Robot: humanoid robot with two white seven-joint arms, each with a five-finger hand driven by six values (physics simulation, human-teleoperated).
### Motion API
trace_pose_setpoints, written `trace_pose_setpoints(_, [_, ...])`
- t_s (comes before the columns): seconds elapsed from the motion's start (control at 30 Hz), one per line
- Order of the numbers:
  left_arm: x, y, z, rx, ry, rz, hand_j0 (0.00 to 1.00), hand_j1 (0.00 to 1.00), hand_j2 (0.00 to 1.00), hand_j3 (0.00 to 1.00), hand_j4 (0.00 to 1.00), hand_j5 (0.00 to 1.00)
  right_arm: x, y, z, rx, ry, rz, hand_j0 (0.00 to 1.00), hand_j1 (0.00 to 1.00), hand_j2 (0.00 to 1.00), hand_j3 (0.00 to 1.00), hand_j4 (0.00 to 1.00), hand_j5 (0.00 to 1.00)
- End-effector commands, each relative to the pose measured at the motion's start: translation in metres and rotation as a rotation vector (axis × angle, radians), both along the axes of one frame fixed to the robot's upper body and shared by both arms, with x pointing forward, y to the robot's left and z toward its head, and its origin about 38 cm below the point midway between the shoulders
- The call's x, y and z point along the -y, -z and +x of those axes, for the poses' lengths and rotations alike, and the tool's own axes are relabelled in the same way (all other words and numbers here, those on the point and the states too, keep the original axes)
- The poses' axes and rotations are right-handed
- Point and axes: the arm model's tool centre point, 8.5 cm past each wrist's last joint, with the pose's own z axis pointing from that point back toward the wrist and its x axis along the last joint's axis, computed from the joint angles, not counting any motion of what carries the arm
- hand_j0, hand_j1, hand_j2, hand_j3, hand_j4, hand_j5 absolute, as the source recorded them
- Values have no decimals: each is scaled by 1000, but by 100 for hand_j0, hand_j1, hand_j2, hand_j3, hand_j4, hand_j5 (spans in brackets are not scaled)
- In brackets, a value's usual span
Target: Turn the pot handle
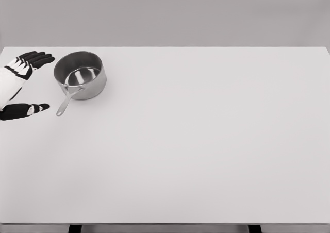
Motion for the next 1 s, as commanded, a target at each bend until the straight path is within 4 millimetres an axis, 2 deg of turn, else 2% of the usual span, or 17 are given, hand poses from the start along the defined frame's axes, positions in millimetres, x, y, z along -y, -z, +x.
trace_pose_setpoints(0.0, [4,-4,-1,10,13,-3,100,100,100,100,100,100,0,0,0,-1,0,0,100,100,100,100,100,100])
trace_pose_setpoints(0.2, [7,-3,0,7,22,7,100,100,100,100,100,100,0,0,0,-1,0,0,100,100,100,100,100,100])
trace_pose_setpoints(0.3, [24,-7,10,19,73,37,100,100,100,100,100,100,0,0,0,-1,0,0,100,100,100,100,100,100])
trace_pose_setpoints(0.37, [33,-16,22,48,94,46,100,100,100,100,100,100,0,0,0,-1,0,0,100,100,100,100,100,100])
trace_pose_setpoints(0.43, [42,-11,24,40,114,78,100,100,100,100,100,100,0,0,0,-1,0,0,100,100,100,100,100,100])
trace_pose_setpoints(0.5, [51,-27,36,105,114,141,100,100,100,100,100,100,0,0,0,-1,0,0,100,100,100,100,100,100])
trace_pose_setpoints(0.57, [59,-35,45,149,101,187,100,100,100,100,100,100,0,0,0,-1,0,0,100,100,100,100,100,100])
trace_pose_setpoints(0.63, [71,-33,50,167,113,260,100,100,100,100,100,100,0,0,0,-1,0,0,100,100,100,100,100,100])
trace_pose_setpoints(0.77, [102,-12,47,154,174,334,100,100,100,100,100,100,0,0,0,1,0,0,100,100,100,100,100,100])
trace_pose_setpoints(0.97, [106,-6,47,155,173,405,100,100,100,100,100,100,0,0,0,-1,0,0,100,100,100,100,100,100])
